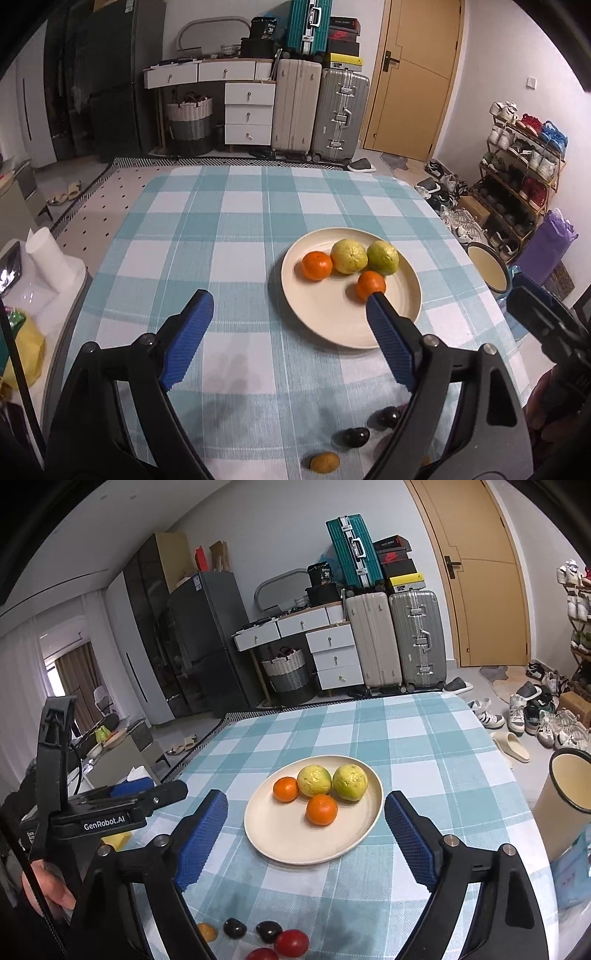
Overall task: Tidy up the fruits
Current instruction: 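Withdraw both tools from the plate, then move both open grippers toward the small fruits on the tablecloth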
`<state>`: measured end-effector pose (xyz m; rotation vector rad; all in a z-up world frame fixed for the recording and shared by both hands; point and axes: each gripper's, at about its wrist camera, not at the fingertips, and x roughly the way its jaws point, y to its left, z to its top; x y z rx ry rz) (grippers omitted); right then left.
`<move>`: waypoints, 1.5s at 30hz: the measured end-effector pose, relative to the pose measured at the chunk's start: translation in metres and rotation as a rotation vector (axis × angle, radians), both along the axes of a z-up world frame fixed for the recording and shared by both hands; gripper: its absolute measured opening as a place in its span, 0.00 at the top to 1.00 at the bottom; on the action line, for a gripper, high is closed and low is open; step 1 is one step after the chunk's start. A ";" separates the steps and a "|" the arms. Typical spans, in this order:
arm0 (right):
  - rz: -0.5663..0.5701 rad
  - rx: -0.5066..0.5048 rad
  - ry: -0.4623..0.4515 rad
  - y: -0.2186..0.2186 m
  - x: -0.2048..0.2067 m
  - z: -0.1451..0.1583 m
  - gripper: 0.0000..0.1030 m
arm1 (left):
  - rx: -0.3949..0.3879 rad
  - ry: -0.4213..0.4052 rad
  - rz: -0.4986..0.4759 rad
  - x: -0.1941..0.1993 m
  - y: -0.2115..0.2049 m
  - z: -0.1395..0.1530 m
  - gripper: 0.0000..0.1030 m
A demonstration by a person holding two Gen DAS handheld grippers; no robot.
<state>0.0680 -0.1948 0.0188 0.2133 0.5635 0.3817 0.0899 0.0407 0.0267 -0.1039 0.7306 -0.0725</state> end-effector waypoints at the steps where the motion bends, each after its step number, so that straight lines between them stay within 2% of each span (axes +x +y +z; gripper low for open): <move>1: 0.003 0.002 0.000 0.000 -0.002 0.000 0.11 | -0.004 0.002 0.000 -0.002 0.001 -0.001 0.17; 3: 0.008 0.006 0.003 -0.001 -0.006 0.000 0.07 | -0.007 0.004 -0.001 -0.008 0.001 -0.001 0.12; 5: 0.016 0.005 0.006 0.000 -0.011 -0.001 0.06 | -0.005 0.004 -0.009 -0.011 0.000 -0.002 0.02; 6: 0.021 0.003 0.006 0.001 -0.013 -0.001 0.06 | -0.004 -0.001 -0.011 -0.014 -0.002 -0.003 0.01; 12: 0.055 -0.011 -0.004 0.005 -0.033 -0.003 0.03 | 0.003 0.000 -0.026 -0.030 -0.007 -0.009 0.01; 18: 0.062 -0.063 -0.004 0.011 -0.048 -0.008 0.01 | -0.005 0.005 0.011 -0.046 -0.002 -0.018 0.01; 22: 0.081 -0.059 0.012 0.013 -0.058 -0.016 0.01 | 0.009 0.011 0.026 -0.056 0.002 -0.026 0.01; 30: 0.122 -0.084 0.080 0.020 -0.079 -0.048 0.01 | 0.010 0.075 0.053 -0.076 0.007 -0.064 0.01; 34: 0.135 -0.111 0.162 0.028 -0.080 -0.064 0.01 | 0.015 0.111 0.048 -0.083 0.006 -0.082 0.01; 45: 0.174 -0.152 0.201 0.037 -0.097 -0.090 0.01 | 0.006 0.150 0.047 -0.090 0.010 -0.101 0.01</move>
